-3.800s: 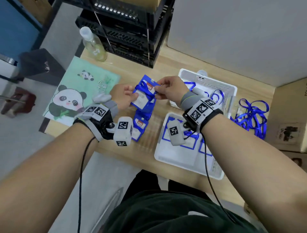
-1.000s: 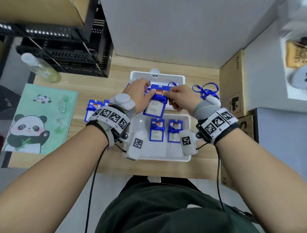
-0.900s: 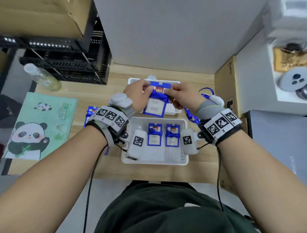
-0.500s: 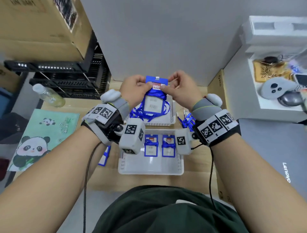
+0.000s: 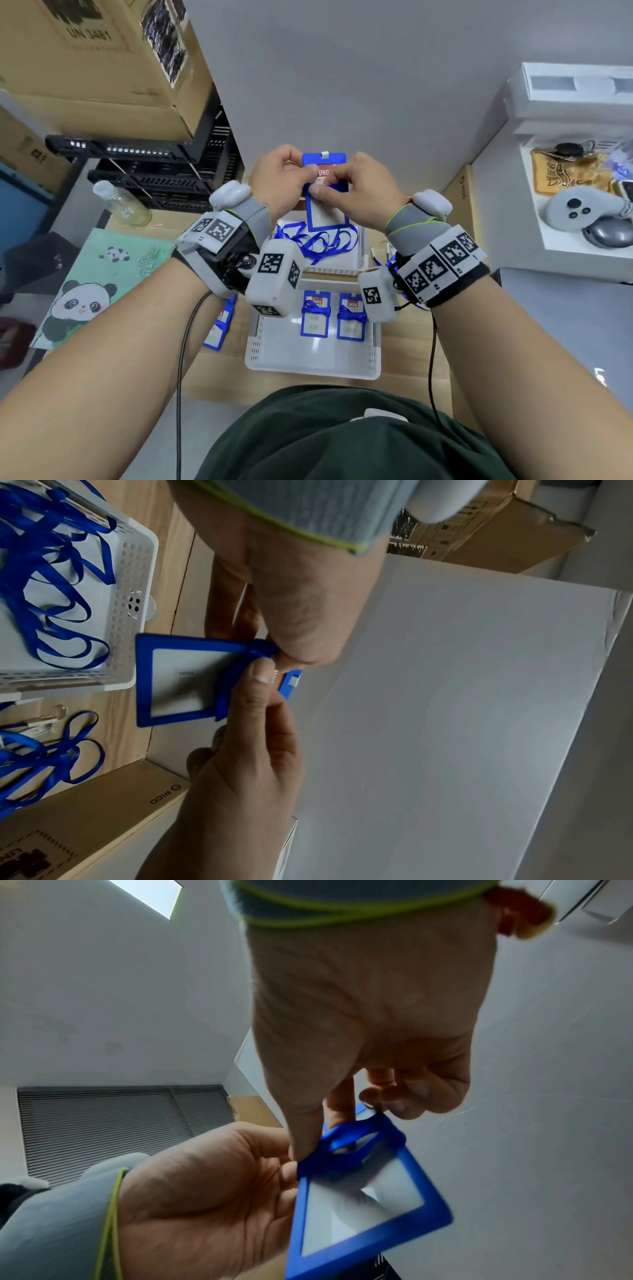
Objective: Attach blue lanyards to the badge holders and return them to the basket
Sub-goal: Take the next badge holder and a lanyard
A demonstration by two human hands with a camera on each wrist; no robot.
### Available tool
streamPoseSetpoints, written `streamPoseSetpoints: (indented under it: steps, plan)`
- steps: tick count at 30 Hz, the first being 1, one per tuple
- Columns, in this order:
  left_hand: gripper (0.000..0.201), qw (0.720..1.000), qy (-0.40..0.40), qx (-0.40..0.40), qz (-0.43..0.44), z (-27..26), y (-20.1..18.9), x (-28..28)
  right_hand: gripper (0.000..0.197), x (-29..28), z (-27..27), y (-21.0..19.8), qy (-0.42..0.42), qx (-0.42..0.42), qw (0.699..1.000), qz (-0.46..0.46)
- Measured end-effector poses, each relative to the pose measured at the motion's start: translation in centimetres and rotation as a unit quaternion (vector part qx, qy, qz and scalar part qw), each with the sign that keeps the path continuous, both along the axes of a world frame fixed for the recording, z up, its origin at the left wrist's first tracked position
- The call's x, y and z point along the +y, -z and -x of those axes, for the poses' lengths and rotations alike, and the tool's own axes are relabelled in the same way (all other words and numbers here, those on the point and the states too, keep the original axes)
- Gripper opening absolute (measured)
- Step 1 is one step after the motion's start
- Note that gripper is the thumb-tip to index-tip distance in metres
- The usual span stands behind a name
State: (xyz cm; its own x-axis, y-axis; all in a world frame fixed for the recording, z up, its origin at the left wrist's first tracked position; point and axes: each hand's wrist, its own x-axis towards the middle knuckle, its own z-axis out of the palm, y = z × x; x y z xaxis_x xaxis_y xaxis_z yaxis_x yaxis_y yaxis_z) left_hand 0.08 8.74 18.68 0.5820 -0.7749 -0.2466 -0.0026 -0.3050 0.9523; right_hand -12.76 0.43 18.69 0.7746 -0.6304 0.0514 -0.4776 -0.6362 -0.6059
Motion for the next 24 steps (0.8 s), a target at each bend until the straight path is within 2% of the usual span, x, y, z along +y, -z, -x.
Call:
streamPoseSetpoints:
  steps: [4, 6, 13, 20, 24]
  plan:
    - [0.015, 0.998, 0.004, -0.060, -0.012, -0.2, 0.0, -0.3, 0.058, -0.5, -0.1, 0.4, 0.013, 0.033, 0.999, -0.009]
    - [0.013, 0.997, 0.010, -0.081, -0.012, -0.2, 0.2, -0.4, 0.063, -0.9, -0.1, 0.7, 0.027, 0.036, 0.999, -0.026]
    - [0.012, 0.994, 0.011, -0.109, -0.006, -0.5, 0.3, -0.9, 0.064, -1.8, 0.3, 1.0, 0.020, 0.041, 0.998, -0.039]
    - [0.014, 0.984, 0.019, -0.176, -0.025, -0.9, 0.5, -1.0, 0.061, -2.2, 0.6, 0.6, 0.012, 0.061, 0.996, -0.060]
    - [0.015, 0.984, 0.016, -0.175, -0.037, -1.1, 1.0, -1.1, 0.053, -1.9, 0.5, 0.6, -0.007, 0.070, 0.996, -0.061]
